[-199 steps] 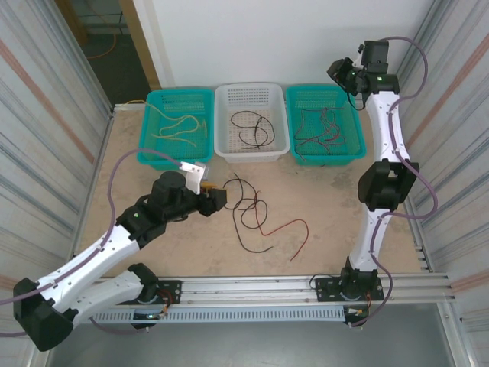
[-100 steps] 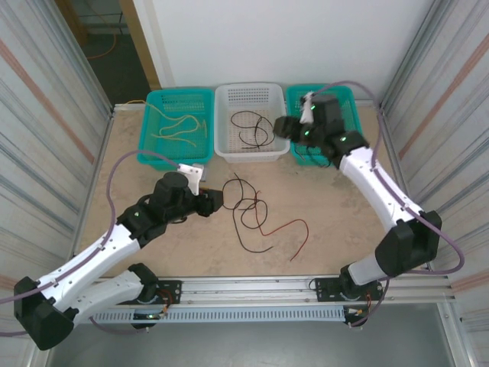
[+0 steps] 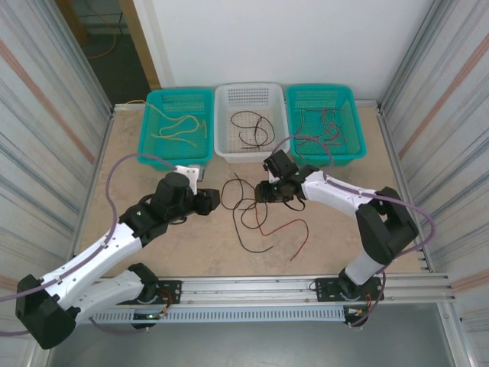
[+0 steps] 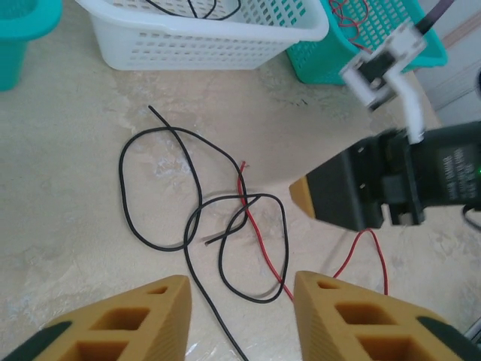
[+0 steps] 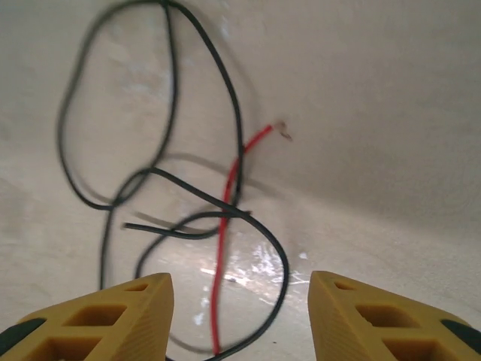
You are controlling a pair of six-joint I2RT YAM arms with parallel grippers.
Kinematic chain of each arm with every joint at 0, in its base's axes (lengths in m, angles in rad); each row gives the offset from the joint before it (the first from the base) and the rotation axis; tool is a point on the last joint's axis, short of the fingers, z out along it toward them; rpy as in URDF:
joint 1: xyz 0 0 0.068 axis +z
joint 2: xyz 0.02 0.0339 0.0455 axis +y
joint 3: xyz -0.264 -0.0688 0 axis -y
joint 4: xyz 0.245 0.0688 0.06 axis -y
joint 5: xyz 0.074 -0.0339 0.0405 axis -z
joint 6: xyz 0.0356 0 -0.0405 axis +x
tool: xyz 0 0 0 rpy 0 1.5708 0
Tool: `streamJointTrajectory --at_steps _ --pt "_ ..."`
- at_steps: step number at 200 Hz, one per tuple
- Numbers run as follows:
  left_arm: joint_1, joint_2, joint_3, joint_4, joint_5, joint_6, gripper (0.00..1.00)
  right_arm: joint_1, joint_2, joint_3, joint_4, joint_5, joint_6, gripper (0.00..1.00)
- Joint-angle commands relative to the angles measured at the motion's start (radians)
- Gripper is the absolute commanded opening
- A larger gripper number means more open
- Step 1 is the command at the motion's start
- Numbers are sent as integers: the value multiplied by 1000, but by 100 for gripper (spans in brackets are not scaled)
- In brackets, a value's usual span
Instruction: Untangle the cables
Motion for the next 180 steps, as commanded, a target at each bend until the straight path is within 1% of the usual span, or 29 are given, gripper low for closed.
streamJointTrajectory --at_steps 1,15,33,68,121,137,157,180 --pt "7 -22 7 -17 -24 8 36 0 45 16 0 -13 -10 49" --pt "8 -22 21 -54 -59 0 35 0 68 41 8 -4 -17 49" --pt "11 -38 11 -34 -23 30 35 1 117 88 16 1 -34 49" --pt "13 -84 -10 -12 -22 24 37 11 237 193 2 58 -86 38" --pt "31 -144 -14 -41 -48 22 41 17 356 293 8 90 -133 29" --pt "41 -159 -19 -53 -59 5 44 17 371 298 9 100 -145 27" --pt "55 -174 -30 -55 -51 -5 47 18 381 302 8 113 -157 20" --pt "66 -183 -36 -56 -57 -12 47 18 373 294 9 126 -166 9"
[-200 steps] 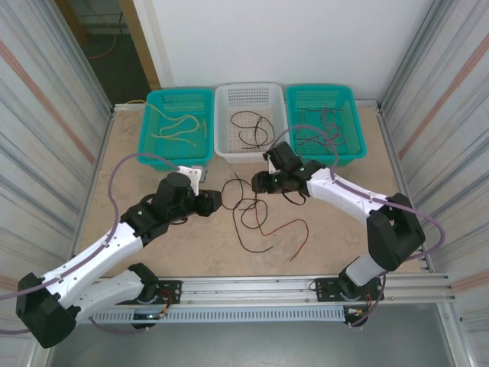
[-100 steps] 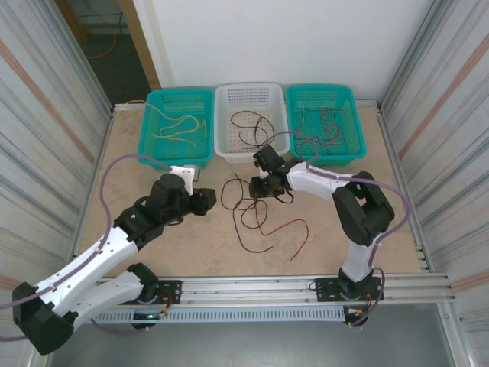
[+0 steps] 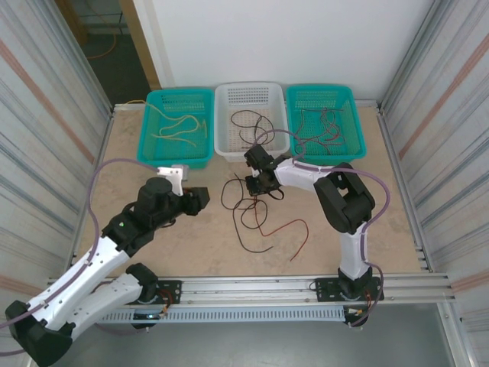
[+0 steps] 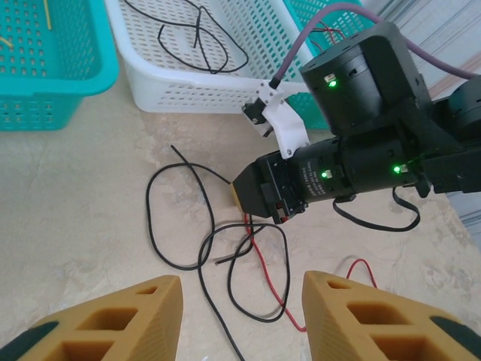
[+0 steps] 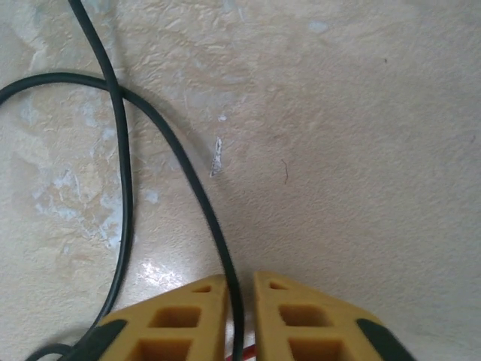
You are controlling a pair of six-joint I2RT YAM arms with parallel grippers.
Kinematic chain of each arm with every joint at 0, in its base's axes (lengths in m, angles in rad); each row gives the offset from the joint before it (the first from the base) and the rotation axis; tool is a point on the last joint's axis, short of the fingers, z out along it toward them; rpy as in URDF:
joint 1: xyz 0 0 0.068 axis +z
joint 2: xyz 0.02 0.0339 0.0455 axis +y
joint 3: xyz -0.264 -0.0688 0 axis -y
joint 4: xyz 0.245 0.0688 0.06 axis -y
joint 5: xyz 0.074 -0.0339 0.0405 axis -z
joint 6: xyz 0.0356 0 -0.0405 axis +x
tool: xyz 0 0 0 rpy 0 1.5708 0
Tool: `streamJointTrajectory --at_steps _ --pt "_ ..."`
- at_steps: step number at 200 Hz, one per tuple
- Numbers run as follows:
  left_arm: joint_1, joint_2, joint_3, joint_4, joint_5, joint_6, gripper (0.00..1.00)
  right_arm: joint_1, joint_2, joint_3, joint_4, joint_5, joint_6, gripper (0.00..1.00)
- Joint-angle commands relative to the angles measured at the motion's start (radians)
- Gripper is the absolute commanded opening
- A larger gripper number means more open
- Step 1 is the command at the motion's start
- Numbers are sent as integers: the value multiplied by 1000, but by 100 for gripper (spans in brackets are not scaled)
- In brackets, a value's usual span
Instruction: Untangle the cables
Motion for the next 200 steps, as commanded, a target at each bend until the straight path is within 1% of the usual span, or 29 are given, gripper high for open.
streamJointTrajectory --at_steps 1,12,32,59,78,102,141,172,200 --pt "14 -19 -14 -14 -27 -12 47 5 8 20 -13 37 -31 9" --pt "16 -20 -16 -11 -31 -13 47 7 -11 6 -3 44 -33 5" --pt "17 -14 -6 -12 -33 -12 46 12 -69 -35 23 47 -33 0" --pt "18 4 15 -11 -14 1 46 44 -186 -98 52 75 -41 0" --pt "19 10 20 11 7 13 49 74 -277 -131 62 118 -50 0" --pt "25 20 37 72 61 37 53 119 -390 -143 56 168 -76 0" --pt "28 60 81 128 80 74 59 177 -555 -119 50 232 -118 0" --pt "32 80 78 174 90 71 65 196 -664 -104 55 227 -134 0" --pt "36 109 63 224 107 68 68 199 -723 -88 46 213 -133 0"
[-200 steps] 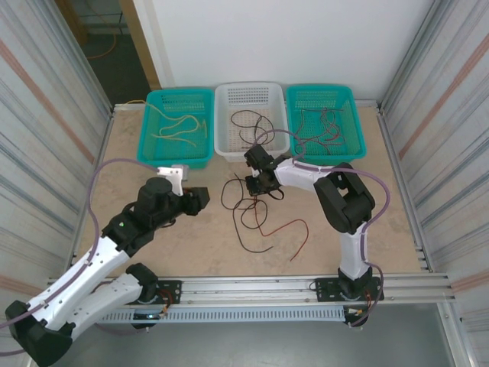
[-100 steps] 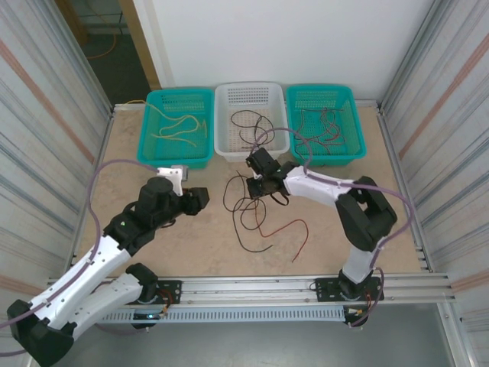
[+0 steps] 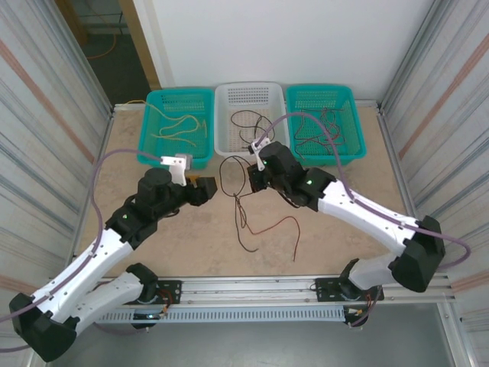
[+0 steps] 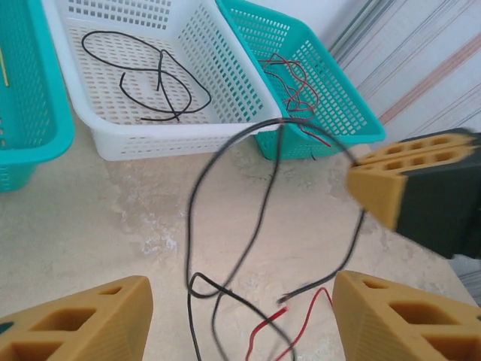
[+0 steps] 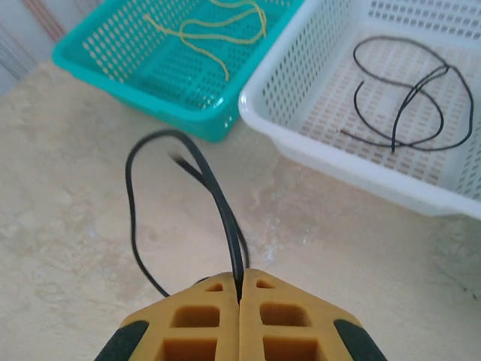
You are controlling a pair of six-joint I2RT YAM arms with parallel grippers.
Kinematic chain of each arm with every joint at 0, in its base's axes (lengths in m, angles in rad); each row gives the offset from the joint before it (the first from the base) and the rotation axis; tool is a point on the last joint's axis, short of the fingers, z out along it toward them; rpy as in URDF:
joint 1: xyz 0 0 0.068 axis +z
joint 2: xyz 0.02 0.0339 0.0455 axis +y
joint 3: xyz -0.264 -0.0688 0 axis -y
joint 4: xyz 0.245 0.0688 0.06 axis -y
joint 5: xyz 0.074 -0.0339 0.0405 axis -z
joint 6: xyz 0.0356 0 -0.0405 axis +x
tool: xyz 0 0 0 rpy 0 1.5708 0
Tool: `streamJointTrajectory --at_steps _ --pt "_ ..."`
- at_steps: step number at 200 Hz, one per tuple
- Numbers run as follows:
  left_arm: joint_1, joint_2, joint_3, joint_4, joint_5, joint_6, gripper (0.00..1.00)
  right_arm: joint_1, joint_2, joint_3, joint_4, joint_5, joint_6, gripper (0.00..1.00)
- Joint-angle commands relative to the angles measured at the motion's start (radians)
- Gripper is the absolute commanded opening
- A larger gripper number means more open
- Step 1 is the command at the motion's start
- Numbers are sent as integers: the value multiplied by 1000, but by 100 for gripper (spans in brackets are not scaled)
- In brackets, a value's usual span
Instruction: Untangle the cables
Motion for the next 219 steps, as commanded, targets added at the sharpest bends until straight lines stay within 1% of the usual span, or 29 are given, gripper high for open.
streamJointTrajectory --at_steps 1,27,55,67,85,119,140,148,154,162,170,185,194,214,219 --pt "7 20 8 84 30 14 68 8 -58 44 1 9 -28 0" --pt "11 83 -13 202 104 -5 68 8 -87 54 -6 -16 -17 0" --pt "10 183 6 288 176 -23 65 8 -111 58 -1 -26 -10 0" --pt "11 216 16 301 172 -25 63 8 -123 60 1 -32 -10 0" --pt "11 255 25 311 136 -22 62 8 -139 62 6 -42 -11 0" --pt "13 307 59 321 124 9 52 8 -162 67 1 -63 -16 0" --pt "13 337 76 328 107 25 51 8 -171 66 4 -73 -14 0" --pt "16 348 85 333 116 29 51 8 -171 68 2 -75 -14 0" --pt "15 357 91 343 134 35 47 8 -171 70 0 -77 -14 0" --pt "16 369 101 352 156 42 40 8 -172 71 -2 -83 -14 0" --pt "17 376 117 348 166 48 31 8 -173 69 -2 -85 -14 0" --pt "16 375 153 310 170 69 9 8 -174 62 -3 -73 -14 0" --pt "16 361 179 280 174 85 0 8 -174 58 -7 -62 -13 0" --pt "15 308 226 230 189 104 0 7 -175 35 -4 -46 -10 0" --pt "15 292 236 220 196 108 0 7 -177 25 -1 -44 -7 2"
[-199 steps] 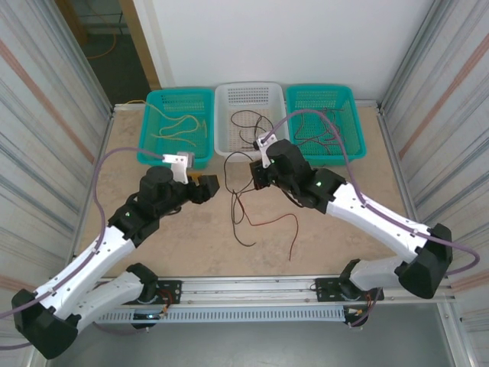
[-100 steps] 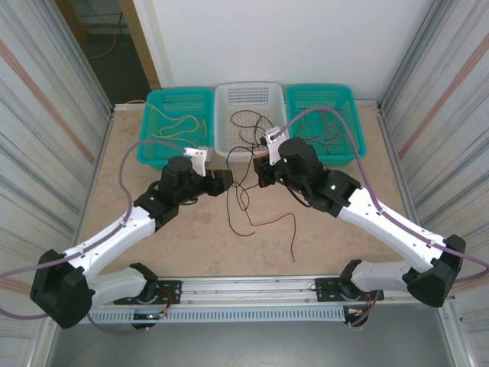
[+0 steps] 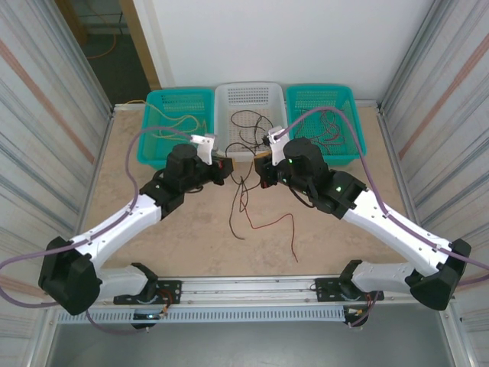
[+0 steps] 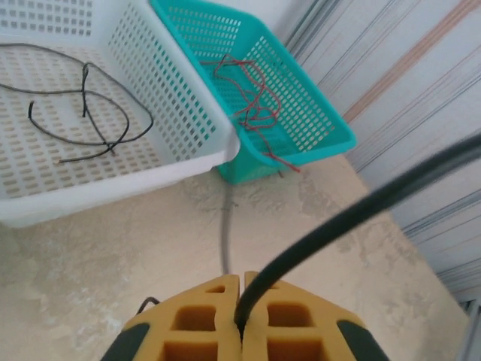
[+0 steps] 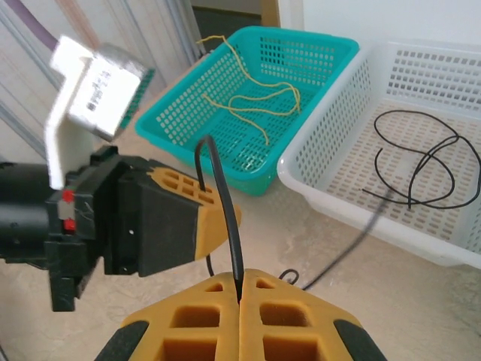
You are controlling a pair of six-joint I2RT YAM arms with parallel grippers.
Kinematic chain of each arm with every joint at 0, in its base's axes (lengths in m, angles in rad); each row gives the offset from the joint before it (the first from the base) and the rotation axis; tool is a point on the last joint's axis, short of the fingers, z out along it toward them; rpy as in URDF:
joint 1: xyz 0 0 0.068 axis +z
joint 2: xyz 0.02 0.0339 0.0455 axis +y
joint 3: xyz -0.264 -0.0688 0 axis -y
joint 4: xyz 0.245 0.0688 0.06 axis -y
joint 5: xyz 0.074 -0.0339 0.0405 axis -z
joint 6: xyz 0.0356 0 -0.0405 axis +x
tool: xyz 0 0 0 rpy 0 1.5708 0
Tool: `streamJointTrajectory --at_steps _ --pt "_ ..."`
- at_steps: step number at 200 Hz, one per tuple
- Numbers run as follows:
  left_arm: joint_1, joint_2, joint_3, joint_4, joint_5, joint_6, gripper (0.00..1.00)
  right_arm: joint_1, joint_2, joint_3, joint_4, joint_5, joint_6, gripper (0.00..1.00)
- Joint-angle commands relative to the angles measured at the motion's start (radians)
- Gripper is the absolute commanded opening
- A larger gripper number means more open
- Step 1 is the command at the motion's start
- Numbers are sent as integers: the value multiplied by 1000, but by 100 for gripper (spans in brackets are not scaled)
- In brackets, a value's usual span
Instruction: Untangle the cables
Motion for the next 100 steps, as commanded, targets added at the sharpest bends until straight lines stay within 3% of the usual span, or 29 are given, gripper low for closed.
streamJointTrajectory --at_steps 1,57,100 --pt "4 -79 79 -47 38 50 0 7 -28 -9 7 23 -6 2" --pt "-24 -185 205 -143 192 48 0 -19 -8 -109 83 -22 71 32" --pt "-27 -220 262 -133 258 4 0 -83 18 -204 159 -86 163 38"
